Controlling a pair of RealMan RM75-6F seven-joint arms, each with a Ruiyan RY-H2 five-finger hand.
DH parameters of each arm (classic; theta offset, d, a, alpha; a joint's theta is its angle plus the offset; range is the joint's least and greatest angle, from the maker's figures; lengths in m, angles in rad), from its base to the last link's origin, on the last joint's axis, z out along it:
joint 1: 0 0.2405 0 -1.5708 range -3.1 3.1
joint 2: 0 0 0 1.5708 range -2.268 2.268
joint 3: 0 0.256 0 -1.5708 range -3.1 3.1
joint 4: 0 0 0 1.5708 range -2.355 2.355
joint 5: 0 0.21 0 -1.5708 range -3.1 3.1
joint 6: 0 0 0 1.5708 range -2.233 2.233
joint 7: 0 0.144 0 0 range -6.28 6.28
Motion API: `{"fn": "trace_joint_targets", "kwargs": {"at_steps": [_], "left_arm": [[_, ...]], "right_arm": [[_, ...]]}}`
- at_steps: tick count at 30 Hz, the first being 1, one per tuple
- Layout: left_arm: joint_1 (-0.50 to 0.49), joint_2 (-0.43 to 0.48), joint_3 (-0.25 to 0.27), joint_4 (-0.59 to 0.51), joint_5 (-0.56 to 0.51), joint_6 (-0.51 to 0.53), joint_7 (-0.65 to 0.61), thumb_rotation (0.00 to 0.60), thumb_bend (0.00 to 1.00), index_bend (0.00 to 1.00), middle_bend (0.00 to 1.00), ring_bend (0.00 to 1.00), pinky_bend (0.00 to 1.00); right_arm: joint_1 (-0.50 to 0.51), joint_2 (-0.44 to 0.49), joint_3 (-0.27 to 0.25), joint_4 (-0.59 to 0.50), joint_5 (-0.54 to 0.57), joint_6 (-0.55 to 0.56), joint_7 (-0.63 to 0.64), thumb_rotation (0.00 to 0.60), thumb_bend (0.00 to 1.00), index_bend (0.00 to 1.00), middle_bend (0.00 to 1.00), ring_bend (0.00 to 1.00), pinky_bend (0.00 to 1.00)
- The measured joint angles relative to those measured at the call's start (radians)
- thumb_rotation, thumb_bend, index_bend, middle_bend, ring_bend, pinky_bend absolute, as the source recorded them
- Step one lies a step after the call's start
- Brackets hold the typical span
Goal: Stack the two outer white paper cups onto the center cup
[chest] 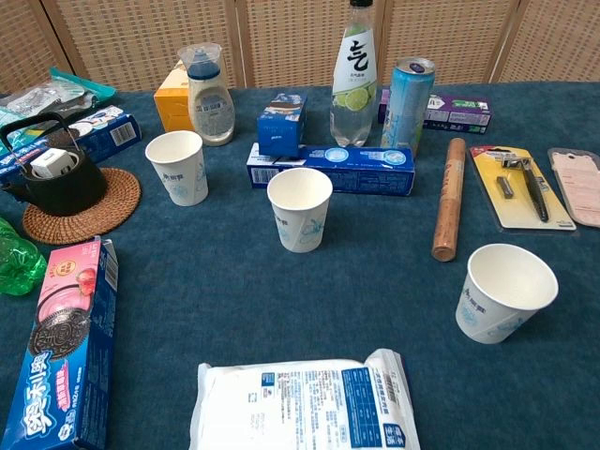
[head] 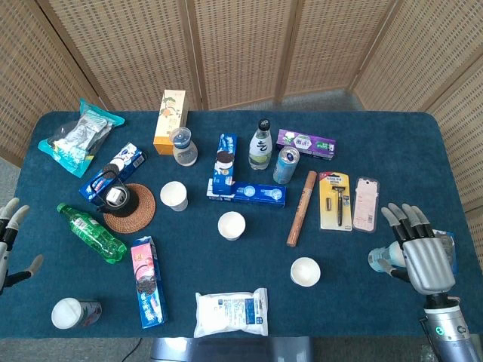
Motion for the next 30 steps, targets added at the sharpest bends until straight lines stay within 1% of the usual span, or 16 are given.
{"fn": "trace_joint_targets", "kwargs": {"at_steps": [7,12,16,19,23,27,30], "left_arm": [[0.003,0.001,0.0,-0.005,0.006,0.008,0.002,0.6,0.32,0.0,0.0,0.0,0.0],[0.002,0.003,-0.002,-0.004,-0.003,0.002,-0.003,0.6,0.32,0.0,0.0,0.0,0.0],[0.001,0.005,-0.004,-0.006,-0.005,0.002,-0.005,0.6,0.32,0.0,0.0,0.0,0.0],[0.002,0.006,-0.005,-0.008,-0.005,0.004,-0.007,0.6,0.32,0.0,0.0,0.0,0.0],[0.003,0.01,-0.005,-0.009,-0.007,0.003,-0.017,0.6,0.32,0.0,0.0,0.0,0.0],[0.003,0.015,-0.007,-0.007,-0.012,0.0,-0.031,0.6,0.32,0.0,0.0,0.0,0.0],[0.002,0.019,-0.01,-0.007,-0.015,-0.001,-0.041,0.6,0.32,0.0,0.0,0.0,0.0]], "right_arm": [[-0.003,0.009,0.003,-0.008,-0.002,0.01,0.026,0.6,0.15,0.07,0.0,0.0,0.12],[-0.003,0.023,0.006,-0.048,-0.023,0.023,0.035,0.6,0.15,0.07,0.0,0.0,0.12],[0.009,0.041,-0.001,-0.096,-0.041,-0.001,0.018,0.6,0.15,0.07,0.0,0.0,0.12],[0.023,0.052,-0.008,-0.149,-0.053,-0.033,0.002,0.6,0.15,0.07,0.0,0.0,0.12],[0.049,0.057,-0.029,-0.218,-0.051,-0.118,-0.005,0.6,0.15,0.07,0.0,0.0,0.12],[0.078,0.046,-0.054,-0.26,-0.038,-0.215,-0.015,0.6,0.15,0.07,0.0,0.0,0.12],[0.103,0.021,-0.07,-0.277,-0.029,-0.277,-0.04,0.6,0.15,0.07,0.0,0.0,0.12]]}}
